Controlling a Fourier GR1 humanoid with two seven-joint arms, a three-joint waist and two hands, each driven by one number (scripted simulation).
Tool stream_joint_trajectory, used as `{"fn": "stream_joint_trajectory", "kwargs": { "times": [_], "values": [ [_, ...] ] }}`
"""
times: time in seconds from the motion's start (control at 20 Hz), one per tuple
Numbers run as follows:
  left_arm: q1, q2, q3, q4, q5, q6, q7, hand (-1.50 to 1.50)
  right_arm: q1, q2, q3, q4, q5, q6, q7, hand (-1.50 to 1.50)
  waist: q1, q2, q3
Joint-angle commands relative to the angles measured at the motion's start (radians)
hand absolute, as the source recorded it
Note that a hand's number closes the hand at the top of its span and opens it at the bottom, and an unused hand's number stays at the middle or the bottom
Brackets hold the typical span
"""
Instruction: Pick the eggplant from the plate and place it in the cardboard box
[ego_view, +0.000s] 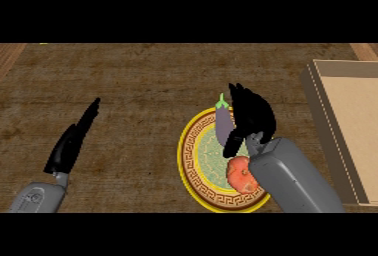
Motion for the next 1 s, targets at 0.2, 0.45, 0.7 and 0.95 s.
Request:
{"fn": "stream_joint_trajectory", "kwargs": {
  "times": [0.2, 0.45, 0.7, 0.95],
  "values": [
    [0.028, -0.02, 0.05, -0.025, -0.037, -0.044, -0.022, 0.0, 0.008, 0.103, -0.049, 0.158, 0.081, -0.045, -0.102, -1.5, 0.003, 0.0, 0.0],
    [-0.013, -0.075, 0.077, 0.079, -0.089, -0.031, -0.075, 0.0, 0.083, 0.064, -0.089, -0.002, 0.079, 0.075, -0.084, -1.5, -0.005, -0.001, 0.0],
    [0.012, -0.09, 0.111, 0.034, -0.097, -0.064, -0.043, 0.0, 0.072, 0.149, -0.089, 0.126, 0.167, -0.01, -0.145, -1.5, -0.001, 0.0, 0.0],
    [0.037, -0.093, 0.111, -0.036, -0.11, -0.085, -0.015, 0.0, 0.021, 0.144, -0.159, 0.29, 0.152, -0.042, -0.25, 1.5, 0.003, 0.0, 0.0]
  ]
}}
